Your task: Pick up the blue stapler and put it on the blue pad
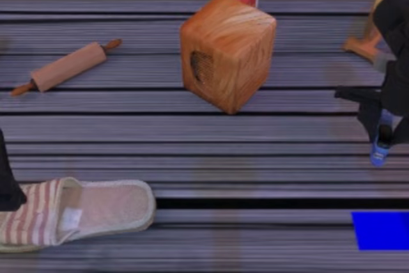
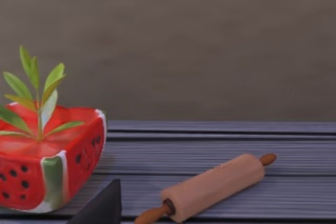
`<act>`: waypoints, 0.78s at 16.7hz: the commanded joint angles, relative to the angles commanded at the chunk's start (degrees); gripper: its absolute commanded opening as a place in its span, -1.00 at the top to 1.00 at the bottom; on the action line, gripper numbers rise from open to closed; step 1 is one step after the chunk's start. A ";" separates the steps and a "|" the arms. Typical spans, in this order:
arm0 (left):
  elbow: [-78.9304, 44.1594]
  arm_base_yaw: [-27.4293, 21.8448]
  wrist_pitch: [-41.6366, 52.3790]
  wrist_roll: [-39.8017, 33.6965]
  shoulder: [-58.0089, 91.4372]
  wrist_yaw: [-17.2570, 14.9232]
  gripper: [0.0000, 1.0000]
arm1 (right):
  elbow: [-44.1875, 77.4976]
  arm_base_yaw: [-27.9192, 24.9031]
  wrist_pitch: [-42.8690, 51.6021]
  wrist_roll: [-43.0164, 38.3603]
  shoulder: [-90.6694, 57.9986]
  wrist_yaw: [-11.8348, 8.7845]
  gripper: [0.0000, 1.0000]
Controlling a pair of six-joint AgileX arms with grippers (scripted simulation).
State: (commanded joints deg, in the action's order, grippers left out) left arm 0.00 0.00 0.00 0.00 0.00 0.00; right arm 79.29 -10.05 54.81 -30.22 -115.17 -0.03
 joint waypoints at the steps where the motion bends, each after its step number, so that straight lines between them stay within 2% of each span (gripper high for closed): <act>1: 0.00 0.00 0.00 0.00 0.00 0.00 -1.00 | 1.43 -0.09 2.69 0.08 1.15 -0.01 1.00; 4: 0.00 0.00 0.00 0.00 0.00 0.00 -1.00 | 4.10 -0.24 7.10 0.32 3.81 -0.01 1.00; 9: 0.00 0.00 0.00 0.00 0.00 0.00 -1.00 | 4.11 0.02 7.18 0.25 3.83 -0.04 1.00; 13: 0.00 0.00 0.00 0.00 0.00 0.00 -1.00 | 2.83 -0.41 8.99 6.21 5.54 -1.49 1.00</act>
State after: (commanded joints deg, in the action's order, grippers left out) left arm 0.00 0.00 0.00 0.00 0.00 0.00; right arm 82.11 -10.47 63.80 -24.00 -109.64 -1.53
